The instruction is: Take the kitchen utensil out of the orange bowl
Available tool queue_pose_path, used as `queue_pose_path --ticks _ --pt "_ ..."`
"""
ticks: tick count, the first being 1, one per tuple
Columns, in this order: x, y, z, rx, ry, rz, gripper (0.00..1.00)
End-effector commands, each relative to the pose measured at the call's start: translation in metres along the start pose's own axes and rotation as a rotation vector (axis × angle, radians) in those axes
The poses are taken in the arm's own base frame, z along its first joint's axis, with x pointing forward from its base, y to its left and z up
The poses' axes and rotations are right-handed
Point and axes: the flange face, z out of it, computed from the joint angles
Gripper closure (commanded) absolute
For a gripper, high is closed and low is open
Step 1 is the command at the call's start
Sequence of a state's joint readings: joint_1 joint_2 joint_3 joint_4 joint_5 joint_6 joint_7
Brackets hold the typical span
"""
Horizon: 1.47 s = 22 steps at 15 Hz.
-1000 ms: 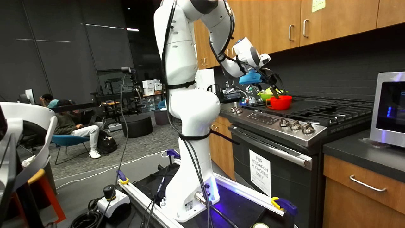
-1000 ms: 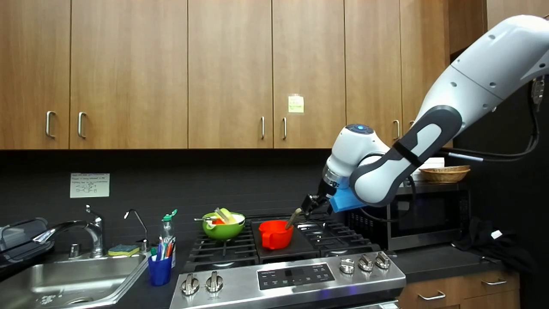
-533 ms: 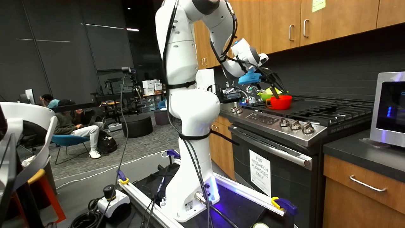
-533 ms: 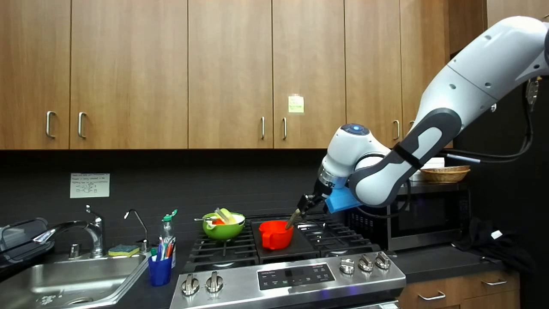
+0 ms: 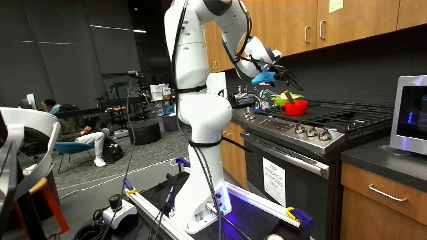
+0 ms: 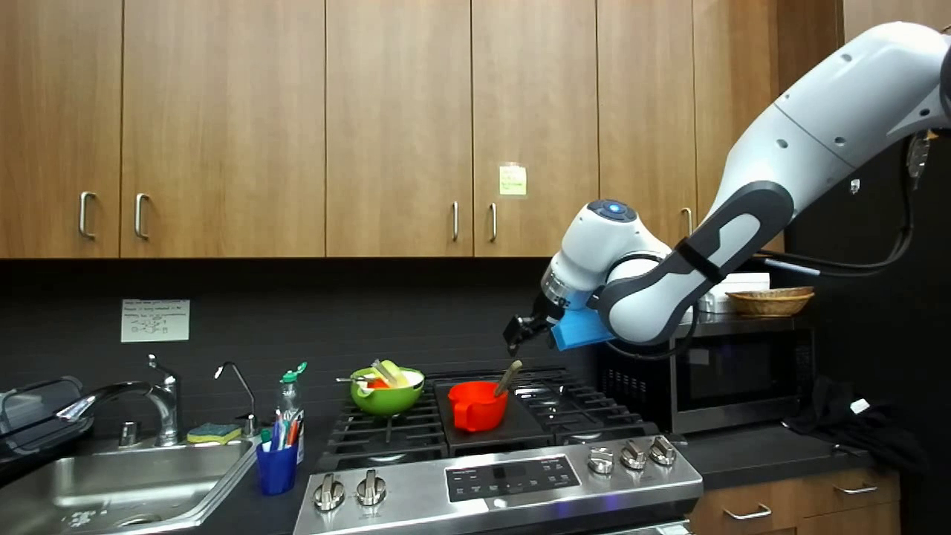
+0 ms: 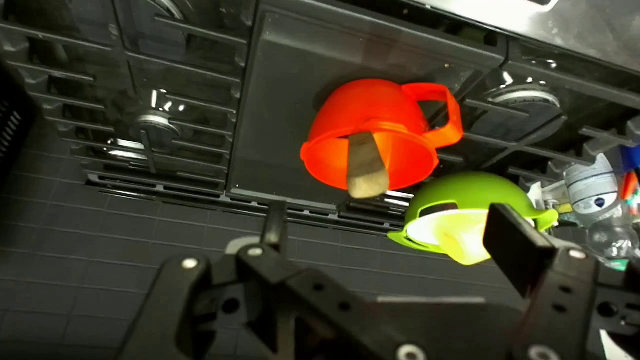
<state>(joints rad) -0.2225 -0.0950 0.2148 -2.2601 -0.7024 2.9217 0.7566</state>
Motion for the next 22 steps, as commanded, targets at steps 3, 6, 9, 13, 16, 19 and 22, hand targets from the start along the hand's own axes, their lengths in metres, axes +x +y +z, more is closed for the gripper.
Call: queue_pose_path --ticks 3,6,9,13,16,19,22 --pt "0.04 -0.041 0.025 0.015 -0.005 0.023 0.0" --pt "0.049 -0.055 0.041 0.014 -0.027 0.013 0.0" --pt "0.054 -0.055 0.056 -0.004 -0.051 0.0 0.0" --pt "0.059 -0.044 0.066 -0.048 -0.069 -0.019 0.0" --pt "0.065 -0.04 0.071 -0.063 -0.076 -0.03 0.0" --pt "0.065 -0.038 0.075 -0.069 -0.114 -0.041 0.0" --pt "0.064 -0.032 0.076 -0.095 -0.192 -0.074 0.0"
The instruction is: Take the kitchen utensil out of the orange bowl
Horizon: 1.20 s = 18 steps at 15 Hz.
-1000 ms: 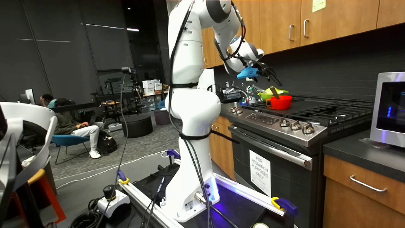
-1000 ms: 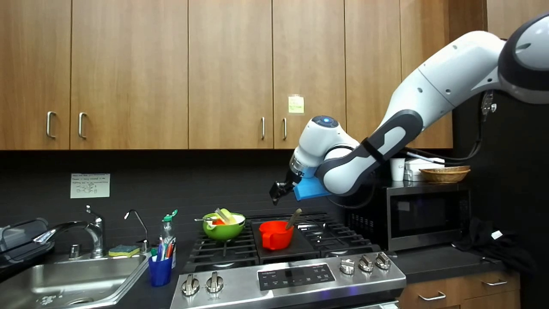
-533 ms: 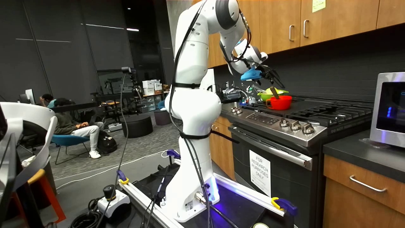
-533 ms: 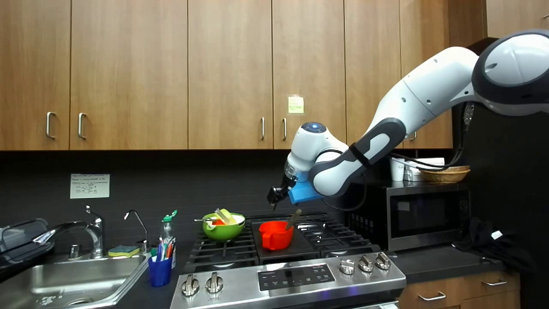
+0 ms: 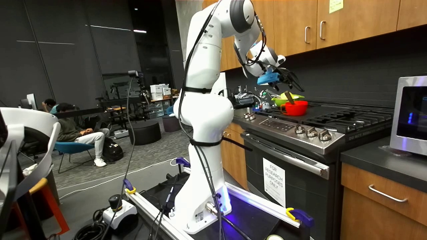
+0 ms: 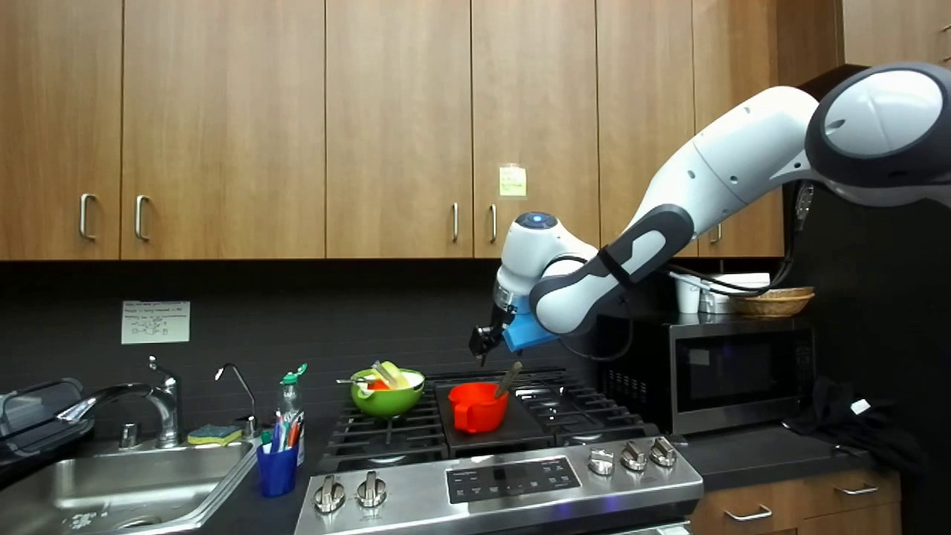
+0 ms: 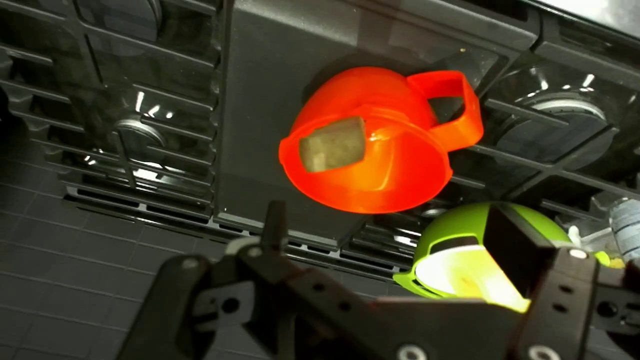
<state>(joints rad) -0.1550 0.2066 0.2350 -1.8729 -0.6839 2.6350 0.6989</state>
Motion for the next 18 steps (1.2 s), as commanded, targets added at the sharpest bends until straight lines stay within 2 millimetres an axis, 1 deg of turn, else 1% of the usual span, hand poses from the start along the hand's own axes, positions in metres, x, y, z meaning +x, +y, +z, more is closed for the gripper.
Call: queue_pose_path --ticks 1,4,10,15,18 --pt "0.006 0.006 0.0 -0.028 -0.088 -0.051 0.0" --pt "0.011 0.008 -0.005 -0.023 -0.182 -0.085 0.0" --pt "0.031 0.01 -0.019 -0.061 -0.235 -0.221 0.0" --pt "0.031 0.018 -0.028 -0.111 -0.373 -0.311 0.0" --pt "0.031 0.02 -0.033 -0.117 -0.437 -0.345 0.0"
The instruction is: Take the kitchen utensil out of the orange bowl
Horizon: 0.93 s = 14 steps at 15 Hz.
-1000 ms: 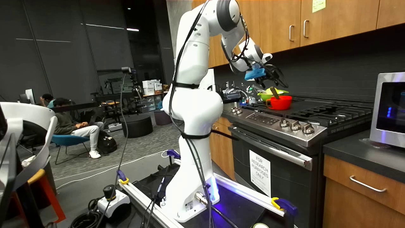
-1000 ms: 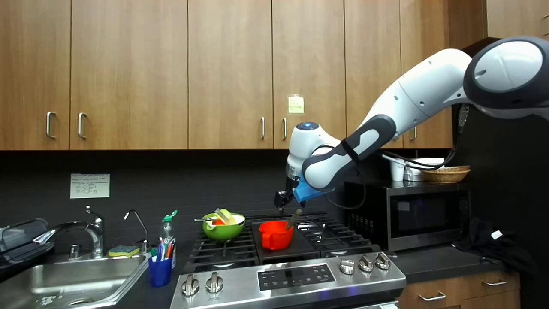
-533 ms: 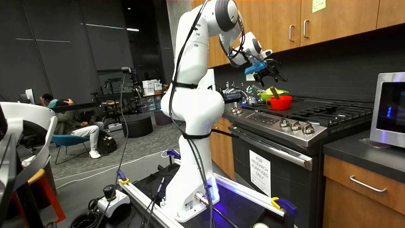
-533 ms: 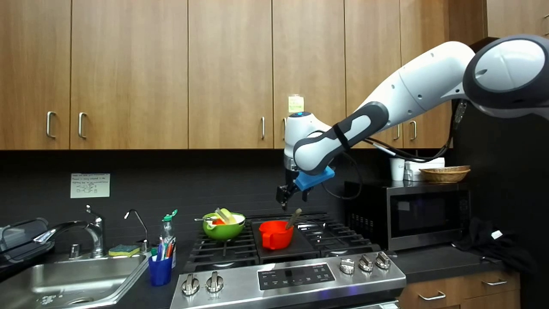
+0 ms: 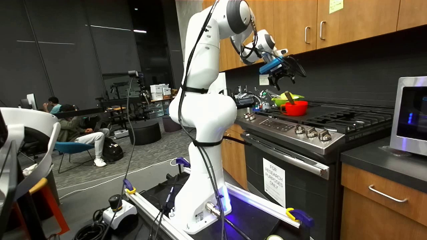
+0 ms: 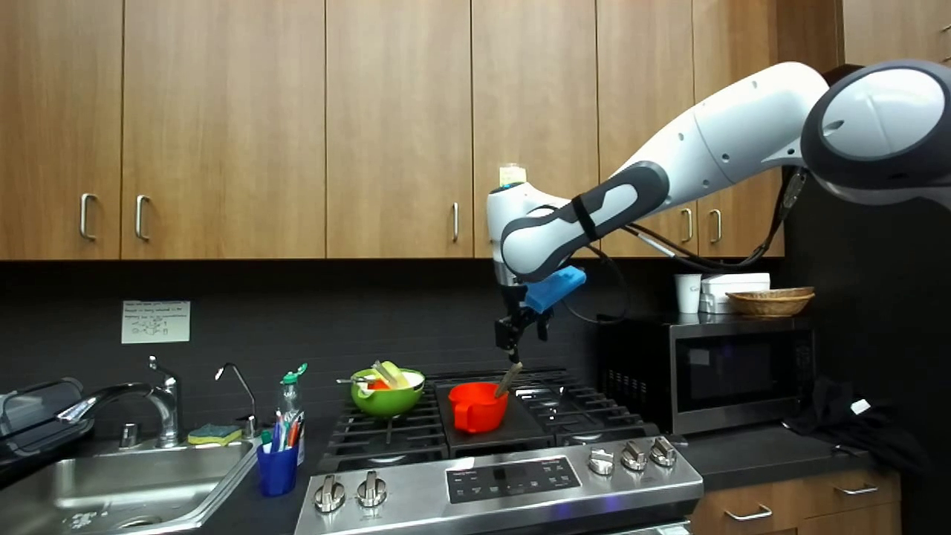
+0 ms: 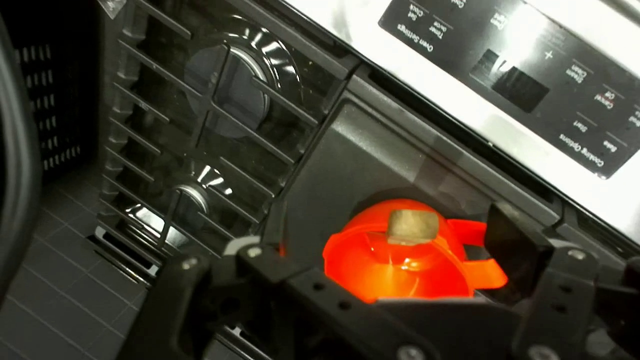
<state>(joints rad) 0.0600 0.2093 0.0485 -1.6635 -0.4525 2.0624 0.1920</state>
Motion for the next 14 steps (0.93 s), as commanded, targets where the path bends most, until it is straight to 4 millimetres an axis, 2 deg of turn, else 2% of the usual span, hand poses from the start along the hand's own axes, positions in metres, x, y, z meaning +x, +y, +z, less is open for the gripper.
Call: queue_pose_path --ticks 1,9,14 --pt "0.003 0.002 -0.007 -0.005 -0.072 -0.056 0.0" --pt "-0.016 0.001 -0.015 0.029 -0.411 -0.089 0.0" --pt "-0.012 -0.005 -0.016 0.099 -0.459 -0.053 0.0"
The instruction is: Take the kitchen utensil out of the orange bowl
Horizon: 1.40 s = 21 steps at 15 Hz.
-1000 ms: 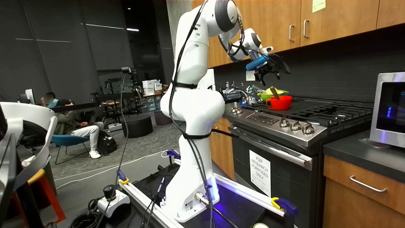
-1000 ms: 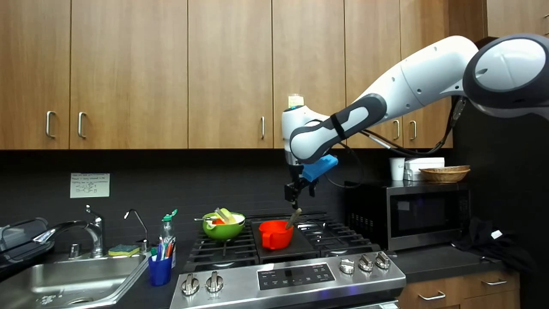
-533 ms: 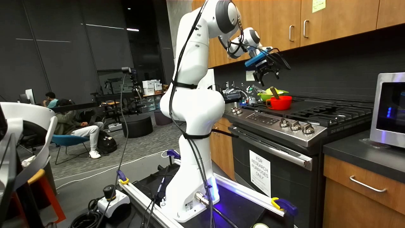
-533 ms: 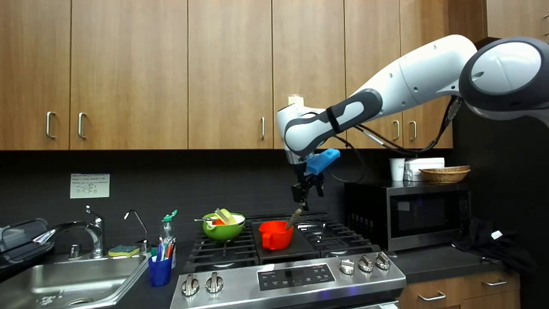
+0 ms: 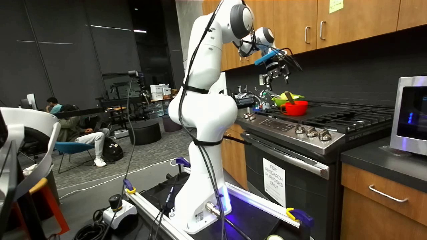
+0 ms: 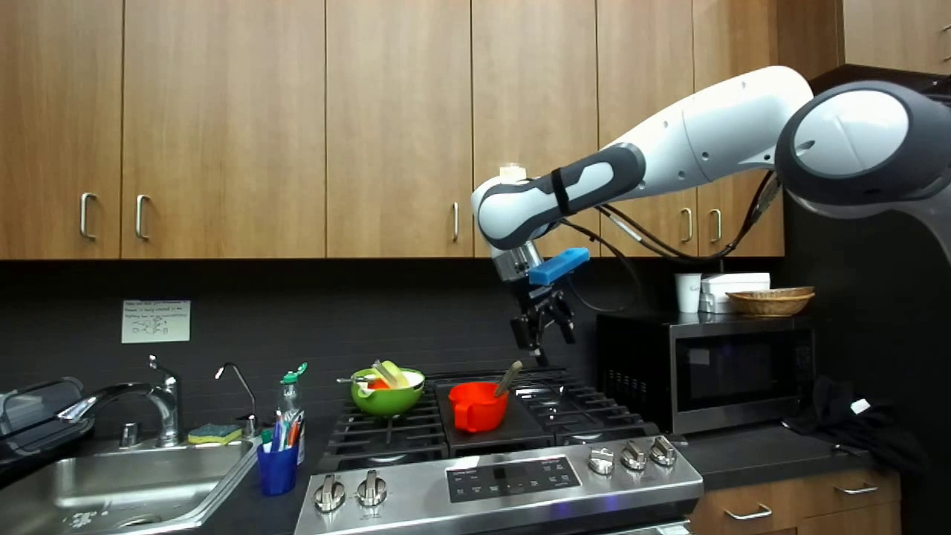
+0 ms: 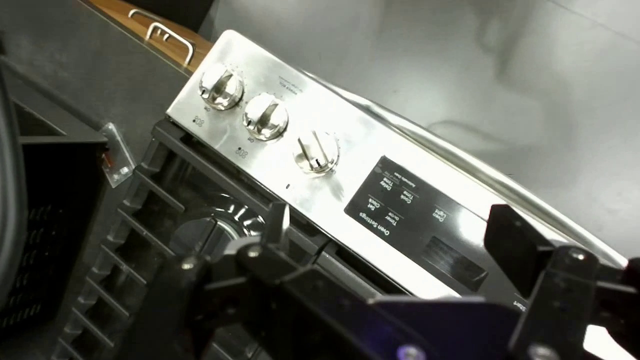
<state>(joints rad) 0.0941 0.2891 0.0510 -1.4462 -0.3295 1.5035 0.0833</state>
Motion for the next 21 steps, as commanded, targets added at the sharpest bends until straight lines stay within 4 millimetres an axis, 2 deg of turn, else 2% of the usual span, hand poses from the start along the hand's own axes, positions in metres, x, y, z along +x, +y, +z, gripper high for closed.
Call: queue_pose_path --ticks 1,13,14,20,21 --pt "0.006 -0.001 -0.005 0.049 -0.03 0.004 0.0" --pt "0.012 0.001 -0.011 0.043 -0.05 0.048 0.0" --pt "0.012 0.001 -0.006 0.027 -0.04 0.028 0.0" --pt "0.014 0.001 -0.006 0.028 -0.041 0.035 0.0" --pt "0.019 -0.002 -0.005 0.029 -0.034 0.059 0.0"
